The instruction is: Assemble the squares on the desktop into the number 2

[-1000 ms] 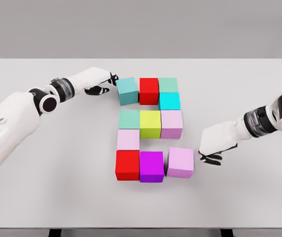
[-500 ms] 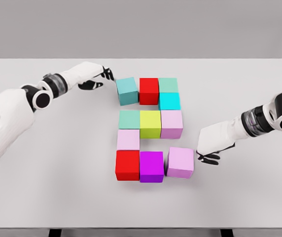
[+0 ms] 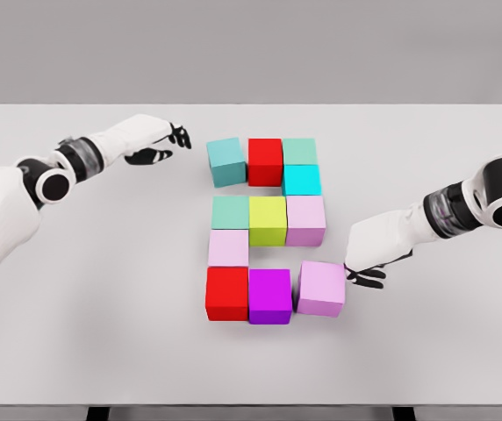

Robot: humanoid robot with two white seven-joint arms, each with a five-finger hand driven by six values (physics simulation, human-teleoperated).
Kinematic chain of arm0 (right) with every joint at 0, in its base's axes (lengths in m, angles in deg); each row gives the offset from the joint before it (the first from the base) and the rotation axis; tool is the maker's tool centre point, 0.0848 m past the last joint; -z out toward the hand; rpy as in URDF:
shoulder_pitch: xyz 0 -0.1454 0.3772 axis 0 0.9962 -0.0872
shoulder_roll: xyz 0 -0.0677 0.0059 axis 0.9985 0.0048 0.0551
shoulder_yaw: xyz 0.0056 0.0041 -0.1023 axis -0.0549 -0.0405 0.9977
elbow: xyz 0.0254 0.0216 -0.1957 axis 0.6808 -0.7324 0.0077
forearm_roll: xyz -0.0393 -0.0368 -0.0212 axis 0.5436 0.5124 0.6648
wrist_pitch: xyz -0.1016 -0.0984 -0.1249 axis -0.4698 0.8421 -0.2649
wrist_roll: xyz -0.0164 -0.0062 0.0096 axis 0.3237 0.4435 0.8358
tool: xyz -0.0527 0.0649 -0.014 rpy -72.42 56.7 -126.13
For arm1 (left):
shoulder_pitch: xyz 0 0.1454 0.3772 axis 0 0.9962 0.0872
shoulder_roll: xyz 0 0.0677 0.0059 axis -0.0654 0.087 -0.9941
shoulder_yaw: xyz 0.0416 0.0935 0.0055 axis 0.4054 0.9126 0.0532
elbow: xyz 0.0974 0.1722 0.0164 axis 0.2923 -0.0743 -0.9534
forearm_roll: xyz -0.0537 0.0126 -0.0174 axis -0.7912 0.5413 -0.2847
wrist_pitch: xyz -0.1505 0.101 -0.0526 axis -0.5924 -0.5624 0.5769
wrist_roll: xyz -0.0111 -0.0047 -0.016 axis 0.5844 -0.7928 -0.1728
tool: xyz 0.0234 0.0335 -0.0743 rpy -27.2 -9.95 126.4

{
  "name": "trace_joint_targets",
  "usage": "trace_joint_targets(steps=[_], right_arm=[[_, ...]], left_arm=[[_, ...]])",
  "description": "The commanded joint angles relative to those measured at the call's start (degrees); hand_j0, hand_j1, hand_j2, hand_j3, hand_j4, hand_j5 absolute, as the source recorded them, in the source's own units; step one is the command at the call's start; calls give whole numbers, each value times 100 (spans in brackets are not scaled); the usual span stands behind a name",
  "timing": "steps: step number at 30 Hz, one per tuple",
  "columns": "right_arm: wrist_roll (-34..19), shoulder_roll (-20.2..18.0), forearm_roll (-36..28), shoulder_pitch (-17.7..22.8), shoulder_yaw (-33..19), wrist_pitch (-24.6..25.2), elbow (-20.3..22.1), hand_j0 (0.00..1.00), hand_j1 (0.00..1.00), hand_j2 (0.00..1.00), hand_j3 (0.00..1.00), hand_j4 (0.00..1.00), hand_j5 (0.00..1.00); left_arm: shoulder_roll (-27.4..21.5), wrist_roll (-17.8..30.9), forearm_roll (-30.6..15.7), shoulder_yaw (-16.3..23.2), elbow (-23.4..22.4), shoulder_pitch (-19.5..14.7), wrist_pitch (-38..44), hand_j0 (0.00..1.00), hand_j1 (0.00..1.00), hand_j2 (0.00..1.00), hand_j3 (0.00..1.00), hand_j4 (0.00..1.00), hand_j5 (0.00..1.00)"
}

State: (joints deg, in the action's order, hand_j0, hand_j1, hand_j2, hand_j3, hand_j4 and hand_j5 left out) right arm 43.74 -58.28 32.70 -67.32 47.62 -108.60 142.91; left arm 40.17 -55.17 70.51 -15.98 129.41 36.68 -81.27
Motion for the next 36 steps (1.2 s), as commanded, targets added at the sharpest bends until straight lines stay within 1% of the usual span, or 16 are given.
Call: trace_joint_targets(steps=[1, 9, 17, 19, 21, 29, 32, 36], right_arm=[[0, 8, -22, 0, -3, 10, 1, 10, 10, 10, 10, 10, 10], [0, 87, -31, -18, -3, 10, 10, 10, 10, 10, 10, 10, 10], [0, 105, -31, -26, -3, 10, 27, 10, 10, 10, 10, 10, 10], [0, 105, -31, -26, -12, 10, 27, 10, 10, 10, 10, 10, 10], [0, 105, -31, -26, -12, 10, 27, 10, 10, 10, 10, 10, 10], [0, 131, -40, -26, -12, 10, 53, 10, 10, 10, 10, 10, 10], [0, 131, -40, -26, -12, 10, 53, 10, 10, 10, 10, 10, 10], [0, 157, -40, -26, -12, 10, 53, 10, 10, 10, 10, 10, 10]], left_arm=[[2, -15, -27, 6, 80, -9, 15, 55, 55, 55, 55, 55, 55], [55, -41, 26, 15, 28, 35, 24, 55, 55, 55, 55, 55, 55], [55, -41, 88, 32, 72, 79, 24, 55, 55, 55, 55, 55, 55], [63, -41, 123, 41, 89, 149, 24, 55, 55, 55, 55, 55, 55], [55, -41, 202, 33, 89, 158, 24, 56, 56, 56, 56, 56, 56], [143, -41, 211, 15, 80, 149, 24, 56, 56, 56, 56, 56, 56], [257, -41, 211, 6, 28, 149, 24, 56, 56, 56, 56, 56, 56], [274, -41, 211, -3, -87, 114, 24, 56, 56, 56, 56, 56, 56]])
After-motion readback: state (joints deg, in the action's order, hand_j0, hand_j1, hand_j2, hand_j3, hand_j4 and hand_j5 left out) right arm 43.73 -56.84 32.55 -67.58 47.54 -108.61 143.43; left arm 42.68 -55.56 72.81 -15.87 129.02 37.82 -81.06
